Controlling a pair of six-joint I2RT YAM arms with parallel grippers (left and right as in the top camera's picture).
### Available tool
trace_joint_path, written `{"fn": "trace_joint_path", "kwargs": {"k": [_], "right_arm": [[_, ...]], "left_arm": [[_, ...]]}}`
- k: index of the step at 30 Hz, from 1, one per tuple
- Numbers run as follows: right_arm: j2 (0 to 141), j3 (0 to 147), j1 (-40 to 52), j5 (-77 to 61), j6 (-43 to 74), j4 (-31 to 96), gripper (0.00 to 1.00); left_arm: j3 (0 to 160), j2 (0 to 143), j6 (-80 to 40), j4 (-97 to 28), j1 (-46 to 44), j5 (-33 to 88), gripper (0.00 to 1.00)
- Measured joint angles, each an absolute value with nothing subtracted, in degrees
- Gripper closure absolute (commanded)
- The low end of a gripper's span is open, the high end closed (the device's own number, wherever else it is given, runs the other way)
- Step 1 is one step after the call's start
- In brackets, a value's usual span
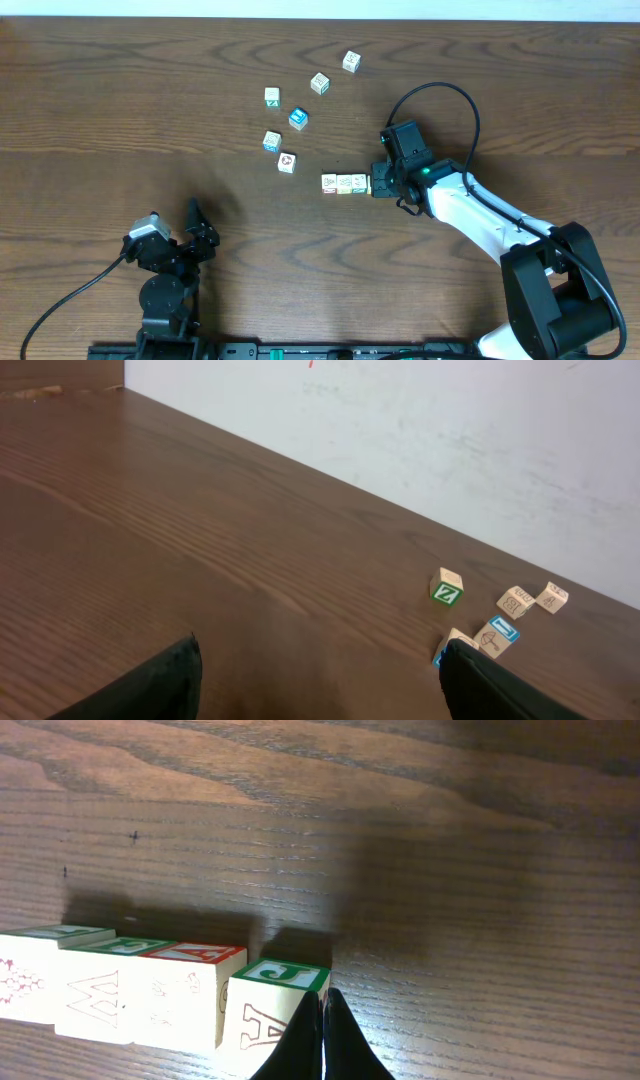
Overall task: Lift 5 blocks
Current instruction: 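Lower the green-topped block onto the table beside the row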
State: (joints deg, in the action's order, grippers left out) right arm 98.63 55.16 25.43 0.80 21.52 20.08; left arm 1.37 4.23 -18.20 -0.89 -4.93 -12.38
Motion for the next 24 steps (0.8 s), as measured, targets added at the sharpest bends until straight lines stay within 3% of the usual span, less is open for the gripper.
{"fn": "trace_joint_path", "kwargs": {"k": [24], "right_arm": [[100.9, 55.2, 25.4, 2.4, 20.5, 21.6, 0.99]], "left_arm": [[1.4, 4.2, -18.2, -0.9, -4.9, -12.4, 0.23]]}}
